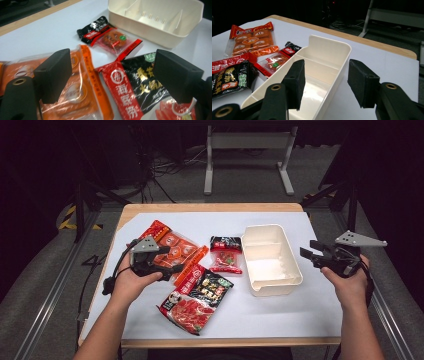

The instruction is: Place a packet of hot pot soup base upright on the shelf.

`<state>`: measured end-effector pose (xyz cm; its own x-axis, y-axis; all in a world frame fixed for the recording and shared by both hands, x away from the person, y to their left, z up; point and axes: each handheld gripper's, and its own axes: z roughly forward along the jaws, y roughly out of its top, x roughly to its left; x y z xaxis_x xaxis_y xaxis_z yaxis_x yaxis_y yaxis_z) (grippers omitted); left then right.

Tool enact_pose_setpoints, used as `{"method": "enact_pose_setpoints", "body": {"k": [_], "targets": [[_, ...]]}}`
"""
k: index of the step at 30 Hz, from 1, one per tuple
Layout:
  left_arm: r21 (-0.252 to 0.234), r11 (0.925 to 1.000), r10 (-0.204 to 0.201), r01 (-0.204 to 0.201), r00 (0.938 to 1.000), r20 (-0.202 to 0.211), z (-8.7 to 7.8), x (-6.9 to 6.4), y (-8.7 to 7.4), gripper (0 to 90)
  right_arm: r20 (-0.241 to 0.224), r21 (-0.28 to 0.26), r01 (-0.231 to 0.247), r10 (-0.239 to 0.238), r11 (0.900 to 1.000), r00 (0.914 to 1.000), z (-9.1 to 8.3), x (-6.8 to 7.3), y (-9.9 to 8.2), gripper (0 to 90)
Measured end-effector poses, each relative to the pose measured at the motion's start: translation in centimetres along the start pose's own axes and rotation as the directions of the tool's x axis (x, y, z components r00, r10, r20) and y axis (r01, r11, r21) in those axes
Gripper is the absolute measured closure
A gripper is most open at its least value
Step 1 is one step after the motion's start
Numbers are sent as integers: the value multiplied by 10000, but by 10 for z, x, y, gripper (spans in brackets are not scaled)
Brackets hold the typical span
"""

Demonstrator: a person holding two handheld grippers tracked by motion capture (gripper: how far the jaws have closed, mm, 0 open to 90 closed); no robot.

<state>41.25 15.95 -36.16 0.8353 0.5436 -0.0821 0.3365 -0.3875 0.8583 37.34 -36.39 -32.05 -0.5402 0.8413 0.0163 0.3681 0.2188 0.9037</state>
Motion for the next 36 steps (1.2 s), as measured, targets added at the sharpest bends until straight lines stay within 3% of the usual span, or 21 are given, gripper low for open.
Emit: {"method": "enact_pose_setpoints", "body": {"k": [7,12,16,19,22,25,27,36], "targets": [[-61,9996,288,-286,9990,356,18,-7,13,165,66,-101,-86,86,9999,9999,-4,-2,-1,477],[-130,9999,60,-50,9969,788,30,-5,17,215,9,-46,-111,111,9999,9999,-1,-1,-1,468],[26,10000,16,-18,9968,804,39,-4,16,240,10,-51,-123,123,9999,9999,-1,-1,-1,466],[501,9987,-3,-26,9984,570,53,-1,14,247,29,-72,-103,104,9999,9999,-2,-1,-1,464],[818,9966,-117,58,9973,722,66,2,10,263,-7,-82,-103,103,9999,9999,-1,-1,-2,461],[790,9967,-240,170,9959,878,74,5,5,318,-20,-67,-70,70,10000,10000,1,0,-2,456],[942,9954,-232,164,9972,714,78,7,1,318,-36,-21,-89,89,10000,10000,2,0,-3,455],[1297,9871,-1074,942,9893,992,87,21,-19,354,-146,59,-46,47,10000,9999,6,2,-4,451]]}}
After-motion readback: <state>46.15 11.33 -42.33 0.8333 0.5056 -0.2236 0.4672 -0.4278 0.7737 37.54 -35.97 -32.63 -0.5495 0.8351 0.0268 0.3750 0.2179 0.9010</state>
